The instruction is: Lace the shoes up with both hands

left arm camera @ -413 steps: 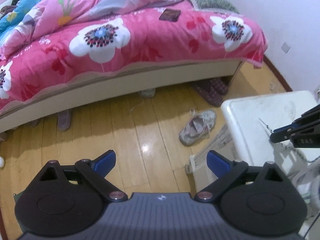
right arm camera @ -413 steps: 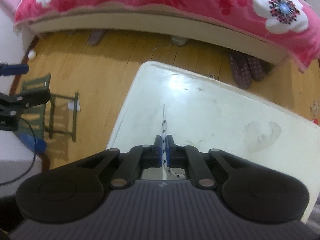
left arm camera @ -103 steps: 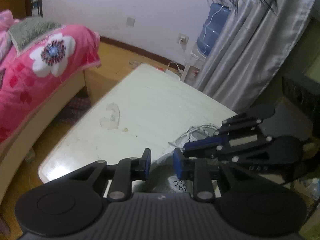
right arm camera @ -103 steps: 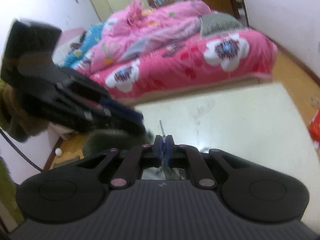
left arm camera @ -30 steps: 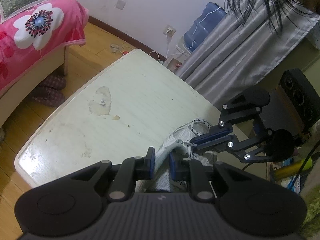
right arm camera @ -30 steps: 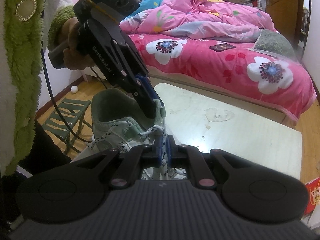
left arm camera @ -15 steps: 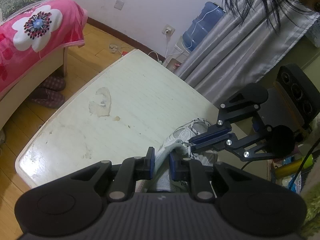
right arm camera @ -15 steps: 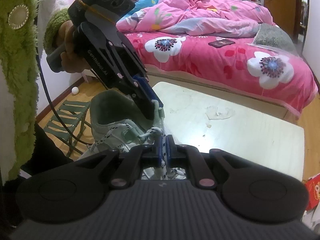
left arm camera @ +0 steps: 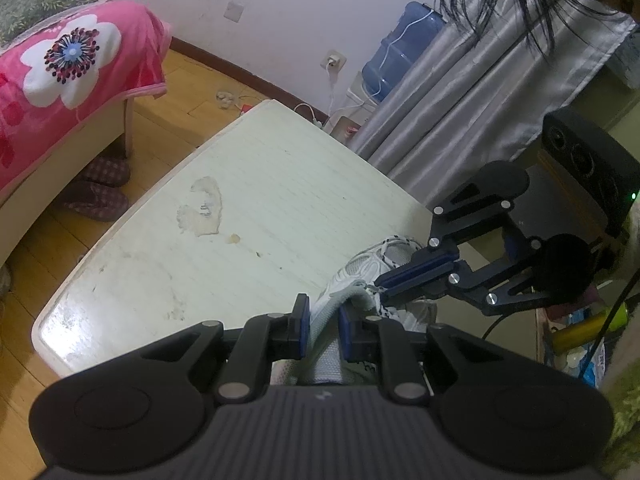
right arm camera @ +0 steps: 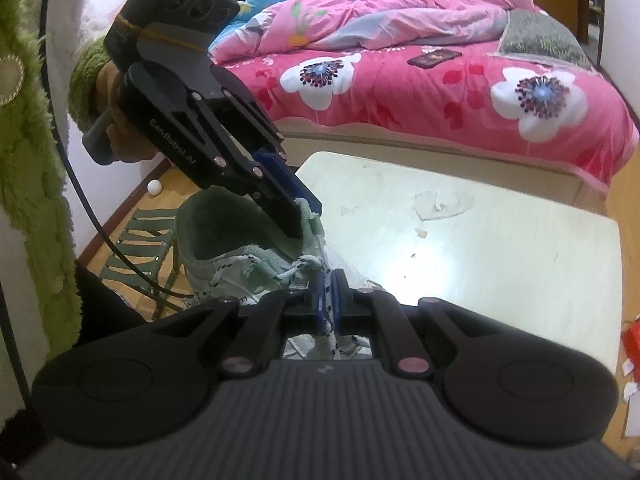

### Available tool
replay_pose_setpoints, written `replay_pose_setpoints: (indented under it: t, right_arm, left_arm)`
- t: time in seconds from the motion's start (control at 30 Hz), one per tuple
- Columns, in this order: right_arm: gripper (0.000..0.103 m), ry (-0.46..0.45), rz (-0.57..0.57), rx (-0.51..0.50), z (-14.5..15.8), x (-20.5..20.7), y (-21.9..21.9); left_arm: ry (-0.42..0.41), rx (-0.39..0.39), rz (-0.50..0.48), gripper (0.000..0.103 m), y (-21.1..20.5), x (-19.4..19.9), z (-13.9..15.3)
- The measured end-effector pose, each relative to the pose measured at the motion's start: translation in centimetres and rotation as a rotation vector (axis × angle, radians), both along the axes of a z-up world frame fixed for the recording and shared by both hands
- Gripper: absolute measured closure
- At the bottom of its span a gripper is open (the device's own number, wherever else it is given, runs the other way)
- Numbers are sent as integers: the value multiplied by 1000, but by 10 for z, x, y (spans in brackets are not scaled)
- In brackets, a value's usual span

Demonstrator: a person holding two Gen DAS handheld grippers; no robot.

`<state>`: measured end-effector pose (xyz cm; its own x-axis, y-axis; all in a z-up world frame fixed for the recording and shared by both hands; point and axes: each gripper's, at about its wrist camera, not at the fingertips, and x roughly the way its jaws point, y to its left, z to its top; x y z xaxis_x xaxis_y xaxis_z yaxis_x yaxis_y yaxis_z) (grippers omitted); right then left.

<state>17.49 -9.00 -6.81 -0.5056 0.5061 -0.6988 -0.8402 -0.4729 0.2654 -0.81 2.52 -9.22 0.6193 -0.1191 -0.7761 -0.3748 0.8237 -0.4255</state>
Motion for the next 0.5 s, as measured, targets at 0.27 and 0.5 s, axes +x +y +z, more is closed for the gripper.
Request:
replay_pose_setpoints:
  t: [0.27,0.5]
  right_arm:
    - [100,-12,3,-62,5,-3,6]
    - [100,-38,-3,-112,7,-8,10]
  left_arm:
    - [-5,-3,-9,87,-2,-1,1]
    - [-9,9,-28,87,-6,-1,2]
